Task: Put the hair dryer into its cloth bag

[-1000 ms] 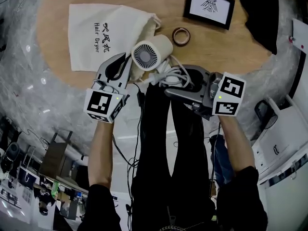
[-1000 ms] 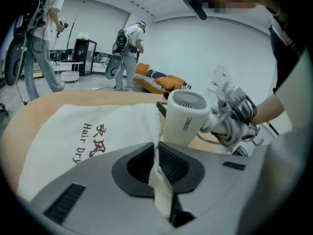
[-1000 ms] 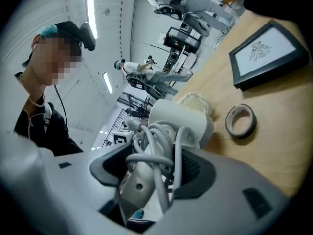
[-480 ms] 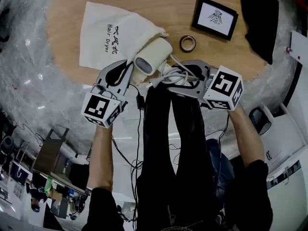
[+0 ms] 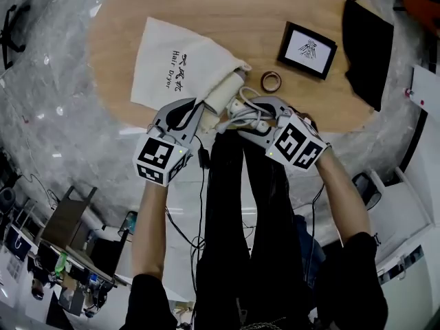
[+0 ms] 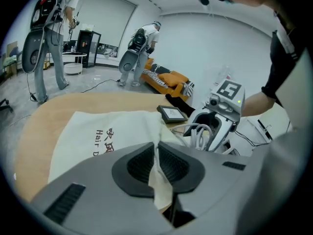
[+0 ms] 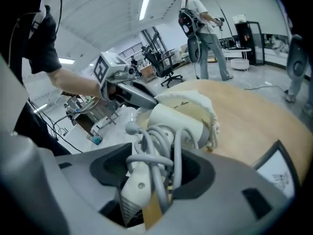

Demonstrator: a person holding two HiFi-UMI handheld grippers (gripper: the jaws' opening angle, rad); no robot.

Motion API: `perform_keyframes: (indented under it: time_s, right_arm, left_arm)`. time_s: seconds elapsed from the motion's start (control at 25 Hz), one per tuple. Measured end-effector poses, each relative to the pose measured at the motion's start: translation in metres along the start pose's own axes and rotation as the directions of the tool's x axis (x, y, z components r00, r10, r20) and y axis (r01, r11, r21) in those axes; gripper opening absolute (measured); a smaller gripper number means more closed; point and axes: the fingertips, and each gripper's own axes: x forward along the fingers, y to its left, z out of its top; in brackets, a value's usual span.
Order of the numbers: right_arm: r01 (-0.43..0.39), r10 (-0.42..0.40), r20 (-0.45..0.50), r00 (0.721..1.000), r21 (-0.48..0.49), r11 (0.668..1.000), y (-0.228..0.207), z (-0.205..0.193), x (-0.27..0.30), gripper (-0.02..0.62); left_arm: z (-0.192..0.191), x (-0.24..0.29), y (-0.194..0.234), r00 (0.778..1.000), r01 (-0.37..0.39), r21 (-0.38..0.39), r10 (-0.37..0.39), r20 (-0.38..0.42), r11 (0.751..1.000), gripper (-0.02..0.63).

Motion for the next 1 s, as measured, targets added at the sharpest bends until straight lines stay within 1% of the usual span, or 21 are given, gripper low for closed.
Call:
perform_keyframes:
  time_s: [0.08,0.2,0.32,0.4,0.48,0.56,0.64,0.72,0.84,0.92,1.0]
  right_arm:
    - [0.023,-0.024,-0.025,0.999,-0.046,0.999,-0.003,0.003,0.002,0.251]
    - [0.033,-0.039,-0.053,0.998,-0.105,0.994,-0.006,0.007,0.007,0.245]
    - [0.042,-0.054,-0.072,0.996,-0.159,0.986,-0.011,0.011,0.012,0.244]
    - [0.060,-0.083,-0.092,0.992,-0.221,0.973,-0.015,0.012,0.015,0.242]
    - [0.073,-0.105,-0.105,0.989,-0.270,0.960,-0.018,0.012,0.018,0.241]
    - [0.079,-0.113,-0.103,0.988,-0.291,0.954,-0.020,0.012,0.021,0.239]
    - [0.086,-0.120,-0.097,0.988,-0.302,0.950,-0.021,0.012,0.026,0.239]
    - [0.084,-0.115,-0.092,0.989,-0.289,0.954,-0.022,0.009,0.034,0.239]
    - [0.072,-0.095,-0.094,0.991,-0.224,0.972,-0.024,-0.004,0.048,0.242]
    - [0.062,-0.076,-0.090,0.993,-0.143,0.988,-0.026,-0.012,0.055,0.245]
    - [0.033,-0.032,-0.083,0.996,0.005,0.999,-0.027,-0.021,0.061,0.248]
  left_arm:
    - [-0.004,0.002,-0.002,1.000,-0.004,0.005,0.004,-0.023,1.000,0.035]
    - [-0.008,0.005,-0.004,0.999,-0.010,0.013,0.010,-0.042,1.000,0.035]
    - [-0.009,0.005,-0.002,0.999,-0.005,-0.038,0.003,-0.043,0.999,0.035]
    - [-0.010,0.005,-0.004,0.998,0.008,-0.052,-0.011,-0.059,0.999,0.035]
    - [-0.011,0.007,-0.008,0.996,0.018,-0.036,-0.021,-0.085,0.999,0.035]
    - [-0.011,0.009,-0.014,0.995,0.026,-0.015,-0.027,-0.100,1.000,0.035]
    - [-0.011,0.010,-0.017,0.995,0.030,-0.013,-0.032,-0.098,0.999,0.035]
    - [-0.011,0.011,-0.017,0.995,0.031,-0.030,-0.034,-0.090,0.999,0.035]
    - [-0.016,0.013,-0.016,0.995,0.031,-0.062,-0.037,-0.088,0.998,0.035]
    - [-0.022,0.014,-0.014,0.994,0.031,-0.074,-0.039,-0.100,0.997,0.035]
    - [-0.028,0.013,-0.011,0.993,0.031,-0.076,-0.040,-0.115,0.997,0.035]
